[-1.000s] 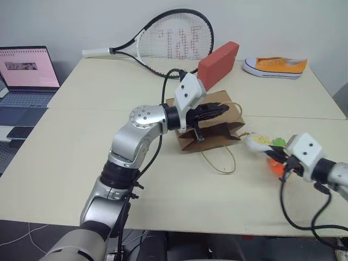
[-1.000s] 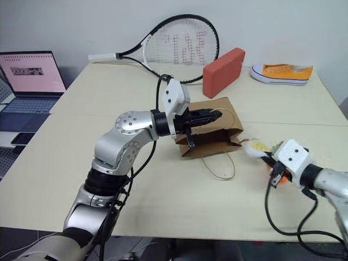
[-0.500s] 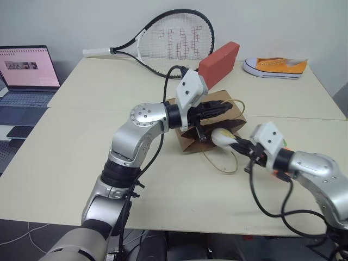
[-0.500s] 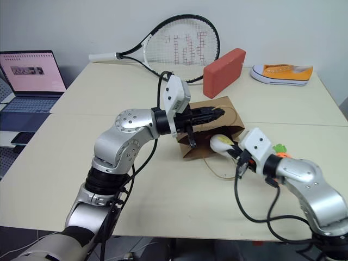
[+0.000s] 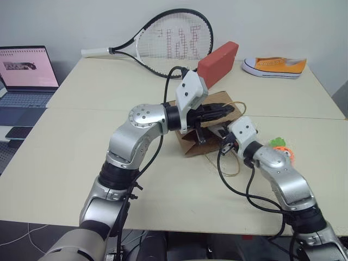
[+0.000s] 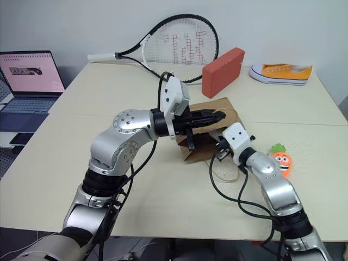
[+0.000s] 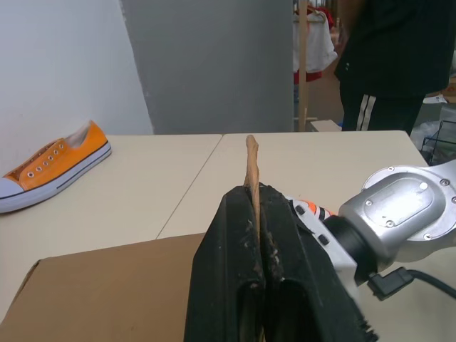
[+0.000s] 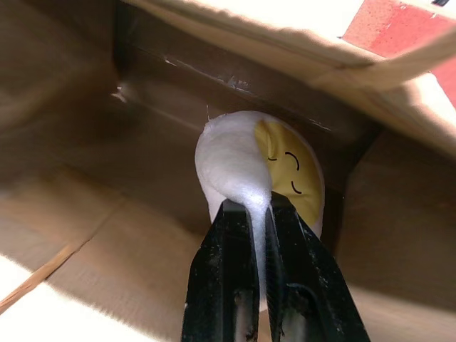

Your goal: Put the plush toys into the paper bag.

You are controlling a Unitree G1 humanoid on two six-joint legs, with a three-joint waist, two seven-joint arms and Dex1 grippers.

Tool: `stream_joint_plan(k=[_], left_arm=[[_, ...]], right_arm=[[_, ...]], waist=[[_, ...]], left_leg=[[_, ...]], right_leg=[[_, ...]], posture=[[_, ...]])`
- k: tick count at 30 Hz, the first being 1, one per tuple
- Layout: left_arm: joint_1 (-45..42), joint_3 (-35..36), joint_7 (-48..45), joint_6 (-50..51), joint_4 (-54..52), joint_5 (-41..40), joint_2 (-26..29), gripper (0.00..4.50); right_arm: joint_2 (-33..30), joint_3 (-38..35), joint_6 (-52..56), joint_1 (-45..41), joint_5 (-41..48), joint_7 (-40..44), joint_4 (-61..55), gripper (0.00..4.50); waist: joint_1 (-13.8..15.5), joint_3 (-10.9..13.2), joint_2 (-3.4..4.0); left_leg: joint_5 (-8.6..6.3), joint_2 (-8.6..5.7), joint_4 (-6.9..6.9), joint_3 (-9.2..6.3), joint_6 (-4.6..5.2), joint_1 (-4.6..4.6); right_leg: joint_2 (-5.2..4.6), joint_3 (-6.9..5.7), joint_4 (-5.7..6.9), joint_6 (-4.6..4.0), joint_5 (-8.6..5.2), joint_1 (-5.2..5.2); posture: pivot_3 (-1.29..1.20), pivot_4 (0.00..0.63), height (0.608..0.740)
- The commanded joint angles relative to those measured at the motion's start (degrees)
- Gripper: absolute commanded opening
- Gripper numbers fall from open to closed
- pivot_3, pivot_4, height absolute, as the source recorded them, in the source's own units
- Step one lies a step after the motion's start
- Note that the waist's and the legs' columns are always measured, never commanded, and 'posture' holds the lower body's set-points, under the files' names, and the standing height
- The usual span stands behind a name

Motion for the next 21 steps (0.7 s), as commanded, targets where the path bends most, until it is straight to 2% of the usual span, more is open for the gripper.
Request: stream_joint_plan(k=[1, 5, 13, 18, 21], left_arm=[[-0.07, -0.82, 0.13, -0.39, -2.74, -0.07, -0.02, 0.0], [0.17, -0.93, 0.56, 0.01, -3.14, -0.35, -0.05, 0.0], [0.4, -1.06, 1.03, 0.13, -2.92, -0.08, -0.19, 0.0], [0.35, -1.49, 1.54, -0.21, -2.41, 0.3, -0.65, 0.0], [0.33, -1.71, 1.74, -0.57, -2.0, 0.6, -0.81, 0.0]], right_arm=[[1.26, -0.57, -3.74, -2.11, -2.62, -2.13, 1.67, 0.26], [2.16, -0.86, -5.95, -2.41, -4.38, -2.89, 4.24, 1.45], [1.57, -0.55, -5.71, -1.46, -5.32, -0.03, 2.41, 4.36], [-1.35, -1.24, -2.76, 0.0, -3.81, 4.69, -3.03, 4.44], [-4.0, -3.47, 1.51, 1.86, 0.24, 9.29, -9.21, 4.44]], waist=[[0.0, 0.0, 0.0], [0.0, 0.0, 0.0], [0.0, 0.0, 0.01], [0.01, 0.0, 0.0], [0.03, 0.0, 0.0]], left_leg=[[0.0, -0.01, 0.0, 0.0, 0.0, 0.0], [0.0, 0.0, 0.0, -0.01, 0.0, 0.0], [0.0, 0.0, 0.0, 0.0, 0.0, 0.01], [0.0, -0.01, -0.01, -0.01, 0.0, 0.0], [0.0, 0.0, -0.01, -0.02, 0.0, 0.0]], right_leg=[[0.0, 0.0, 0.0, 0.0, 0.0, 0.0], [0.0, 0.0, 0.01, 0.0, 0.0, 0.0], [0.0, 0.01, 0.02, 0.0, 0.0, 0.0], [0.0, 0.0, 0.01, 0.0, 0.0, 0.0], [0.0, 0.0, 0.01, 0.0, 0.0, 0.0]], posture=[[0.0, 0.15, 0.74], [0.0, 0.15, 0.74], [0.0, 0.15, 0.74], [0.0, 0.15, 0.74], [0.0, 0.15, 0.74]])
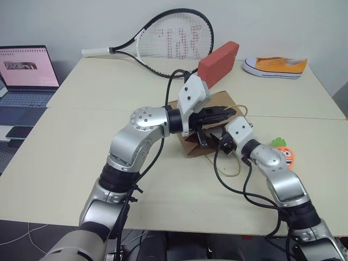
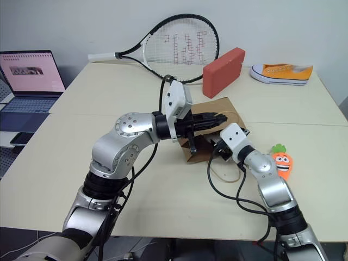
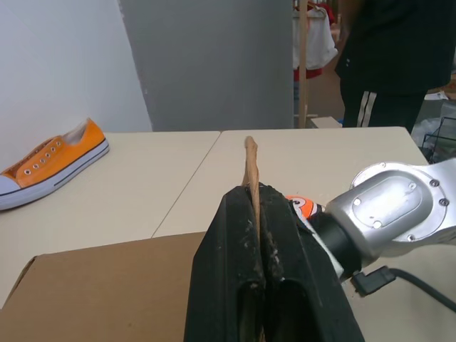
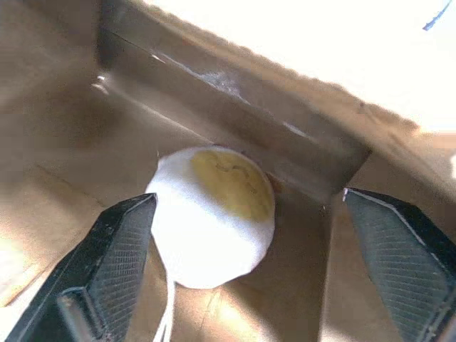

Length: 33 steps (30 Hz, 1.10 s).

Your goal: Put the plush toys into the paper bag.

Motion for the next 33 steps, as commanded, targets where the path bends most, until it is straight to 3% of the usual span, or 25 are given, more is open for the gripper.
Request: stream_joint_plan(k=[1, 6, 9, 13, 16, 21, 29, 33], left_arm=[[-0.3, -0.31, 0.48, -0.98, -0.7, 0.39, -0.49, 0.0], [-0.12, -0.77, 0.6, -1.46, -0.32, 1.02, -0.92, 0.0], [0.05, -0.94, 0.51, -1.88, 0.08, 1.42, -1.11, 0.0], [0.18, -0.96, 0.15, -2.73, 0.92, 1.94, -1.01, 0.0], [0.12, -1.17, -0.11, -3.6, 1.72, 2.47, -1.12, 0.0], [-0.43, -1.24, -0.12, -4.73, 3.0, 2.92, -1.59, 0.0], [-0.26, -0.57, 0.08, -4.88, 2.7, 3.0, -1.29, 0.0], [-0.59, 0.17, 0.16, -4.75, 2.72, 2.71, -0.86, 0.0]], right_arm=[[-2.92, -3.58, 4.47, 1.85, 5.28, 5.53, -9.02, 4.44], [-10.24, -10.61, 11.69, 7.45, 15.2, 14.15, -19.84, 4.44], [-15.04, -18.93, 16.09, 12.75, 22.45, 18.88, -24.63, 4.44], [-19.27, -32.49, 20.29, 20.42, 27.23, 21.33, -23.74, 4.44], [-19.32, -39.0, 21.62, 23.55, 26.02, 18.12, -19.45, 4.44], [-17.3, -38.94, 21.08, 27.42, 22.03, 12.18, -13.0, 4.44], [-12.43, -36.3, 26.51, 25.48, 24.1, 7.39, -7.67, 4.44], [-11.26, -35.31, 27.92, 24.03, 25.17, 6.41, -6.74, 3.55]], waist=[[0.0, 0.0, 0.0], [0.12, 0.0, 0.0], [0.17, 0.0, 0.0], [0.33, 0.0, -0.01], [0.23, 0.0, -0.01], [0.2, -0.02, 0.01], [0.11, -0.03, 0.05], [0.14, -0.03, 0.05]], left_leg=[[0.0, 0.0, 0.0, 0.0, 0.0, -0.01], [0.0, 0.0, 0.0, 0.0, 0.0, -0.01], [0.0, 0.0, 0.0, 0.0, 0.0, -0.01], [0.0, -0.01, 0.04, 0.02, 0.0, -0.01], [0.0, 0.0, 0.1, 0.07, 0.0, 0.0], [0.0, 0.01, 0.13, 0.11, 0.01, 0.04], [0.0, 0.0, 0.13, 0.12, 0.01, 0.03], [0.0, 0.0, 0.14, 0.11, 0.0, 0.02]], right_leg=[[0.0, 0.0, 0.0, 0.0, 0.0, 0.0], [-0.01, 0.0, -0.01, 0.0, 0.0, 0.01], [0.0, -0.01, -0.02, 0.01, 0.0, 0.02], [-0.01, 0.0, -0.04, 0.01, -0.01, 0.07], [-0.01, 0.03, -0.03, 0.01, 0.0, 0.08], [-0.01, 0.06, 0.0, -0.26, -0.16, 0.1], [-0.01, 0.09, 0.0, -0.24, -0.15, 0.09], [-0.01, 0.08, -0.02, -0.24, -0.15, 0.09]], posture=[[0.0, 0.15, 0.74], [0.0, 0.15, 0.74], [0.0, 0.15, 0.74], [0.0, 0.15, 0.74], [0.0, 0.15, 0.74], [0.0, 0.15, 0.74], [0.0, 0.15, 0.74], [0.0, 0.15, 0.74]])
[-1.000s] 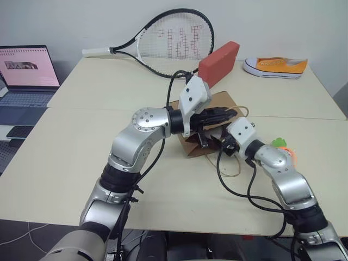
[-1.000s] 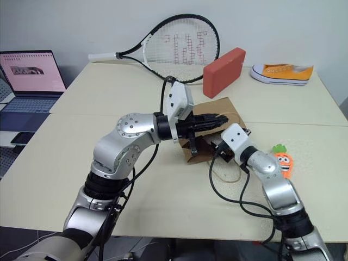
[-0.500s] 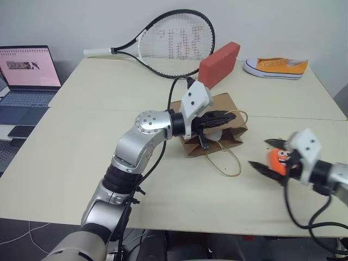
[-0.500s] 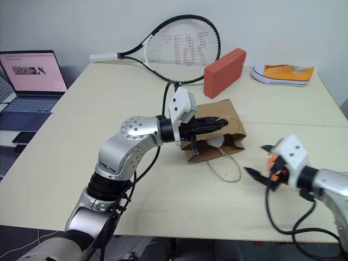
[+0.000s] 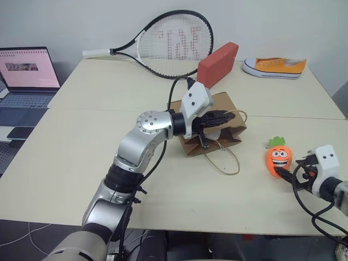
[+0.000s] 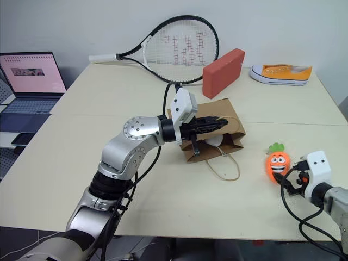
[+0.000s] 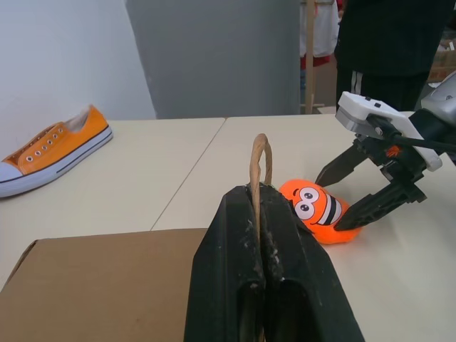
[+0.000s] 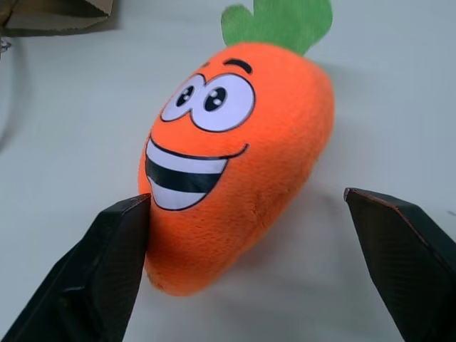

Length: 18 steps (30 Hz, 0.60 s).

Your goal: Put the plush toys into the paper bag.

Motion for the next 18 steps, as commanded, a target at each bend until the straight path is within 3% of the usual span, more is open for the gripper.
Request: stream_joint_plan(k=[1, 9, 10, 18], left_arm=[[-1.39, 1.77, 0.22, -0.58, -1.58, -0.64, 0.11, 0.0], [-2.18, 4.4, 0.83, 0.41, -0.65, -2.54, -0.48, 0.0], [-2.41, 5.0, 0.9, 0.92, -0.61, -3.16, -0.56, 0.0], [-2.82, 6.2, 0.18, 2.63, -0.94, -4.76, 0.26, 0.0]], right_arm=[[0.29, 0.07, 0.93, -1.18, 1.28, -1.16, -0.3, 3.14], [0.44, -0.26, 1.47, -1.91, 4.77, -0.52, -2.07, 0.19], [-0.07, -0.15, 1.61, -1.66, 5.62, 0.31, -3.12, 0.01], [-5.47, 3.59, 6.8, -2.71, 19.08, 7.6, -18.61, 0.01]], waist=[[-0.01, 0.0, 0.0], [-0.04, 0.0, 0.0], [-0.06, 0.0, 0.0], [-0.08, 0.01, 0.0]], left_leg=[[0.0, 0.0, 0.0, 0.0, 0.0, 0.0], [0.0, 0.0, 0.0, 0.0, 0.0, 0.0], [0.0, 0.01, 0.0, -0.01, 0.0, 0.0], [0.0, 0.02, -0.02, -0.08, 0.0, -0.02]], right_leg=[[0.0, 0.0, 0.0, 0.0, 0.0, 0.0], [0.0, 0.0, 0.0, 0.02, 0.01, 0.0], [0.0, 0.0, 0.0, 0.02, 0.01, 0.0], [0.01, -0.07, -0.01, 0.28, 0.15, 0.0]], posture=[[0.0, 0.15, 0.74], [0.0, 0.15, 0.74], [0.0, 0.15, 0.74], [0.0, 0.15, 0.74]])
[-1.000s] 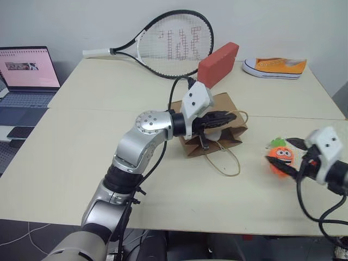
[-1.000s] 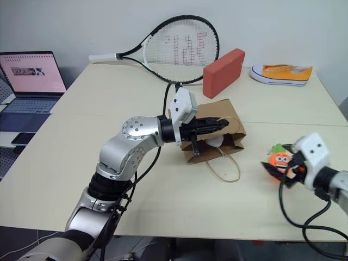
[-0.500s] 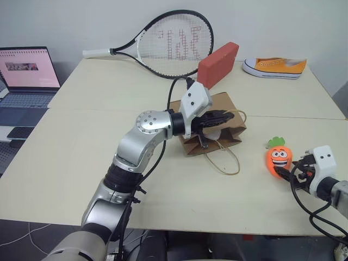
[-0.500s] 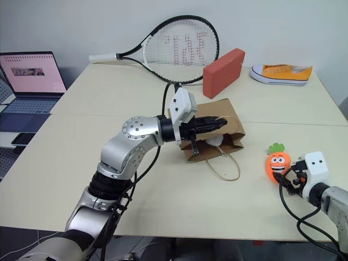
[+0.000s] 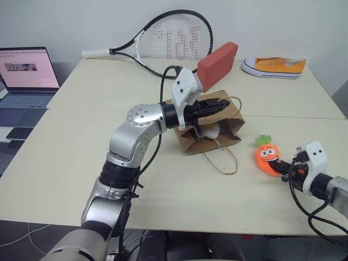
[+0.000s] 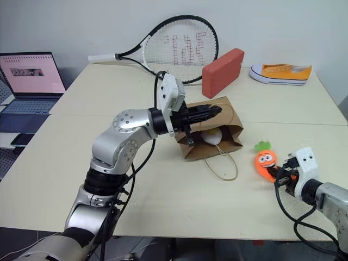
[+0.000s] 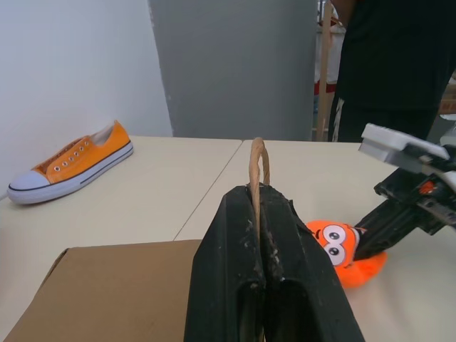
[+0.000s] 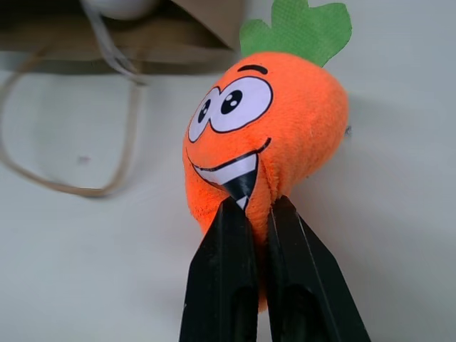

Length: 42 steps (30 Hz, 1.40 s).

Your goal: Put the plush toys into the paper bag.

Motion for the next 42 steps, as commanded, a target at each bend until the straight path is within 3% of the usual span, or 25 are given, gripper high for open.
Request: stream_joint_plan(k=[1, 7, 15, 30, 34, 42], left_arm=[[-1.24, 0.61, -0.05, 0.19, -1.37, -1.12, 0.03, 0.0], [-0.53, 0.07, 0.01, 1.83, -3.72, -2.2, -0.49, 0.0], [0.31, -0.13, -0.22, 3.27, -5.92, -3.47, 0.03, 0.0], [0.63, -0.78, 0.72, 4.81, -7.24, -4.58, -0.85, 0.0], [0.63, -0.6, 1.3, 5.15, -7.37, -4.98, -1.09, 0.0], [0.24, -0.04, 1.8, 5.03, -6.34, -4.85, -0.84, 0.0]], right_arm=[[-0.65, 2.13, 1.44, -1.55, 5.11, 0.82, -6.09, 0.01], [6.07, 12.57, 2.86, -11.76, 3.89, -8.54, -4.48, 0.01], [14.5, 25.96, -2.96, -22.85, -6.97, -16.23, 6.99, 0.01], [24.43, 32.71, -9.7, -35.29, -16.8, -18.99, 19.27, 0.01], [24.39, 34.17, -13.73, -34.6, -20.94, -19.53, 21.45, 1.12], [24.44, 35.22, -16.82, -32.46, -23.8, -18.51, 21.27, 4.02]], waist=[[0.04, 0.0, 0.0], [0.02, 0.01, -0.02], [0.01, 0.01, -0.02], [-0.08, 0.01, -0.01], [-0.08, 0.01, -0.01], [-0.08, 0.01, -0.01]], left_leg=[[0.0, 0.0, 0.0, -0.01, 0.0, -0.01], [0.0, 0.0, 0.06, 0.01, 0.0, -0.01], [0.0, 0.0, -0.05, -0.02, 0.0, -0.04], [0.0, 0.0, -0.19, -0.03, 0.0, -0.03], [0.0, 0.0, -0.19, -0.02, 0.0, -0.03], [0.0, 0.0, -0.22, -0.02, 0.0, -0.02]], right_leg=[[0.0, 0.0, -0.01, 0.0, 0.0, 0.0], [0.0, 0.02, -0.02, -0.27, -0.15, 0.0], [0.0, -0.01, -0.02, -0.03, -0.01, -0.08], [0.01, -0.01, 0.01, -0.05, -0.01, -0.16], [0.01, -0.01, 0.0, -0.05, -0.01, -0.16], [0.01, -0.01, 0.01, -0.05, -0.01, -0.18]], posture=[[0.0, 0.15, 0.74], [0.0, 0.15, 0.74], [0.0, 0.15, 0.74], [0.0, 0.15, 0.74], [0.0, 0.15, 0.74], [0.0, 0.15, 0.74]])
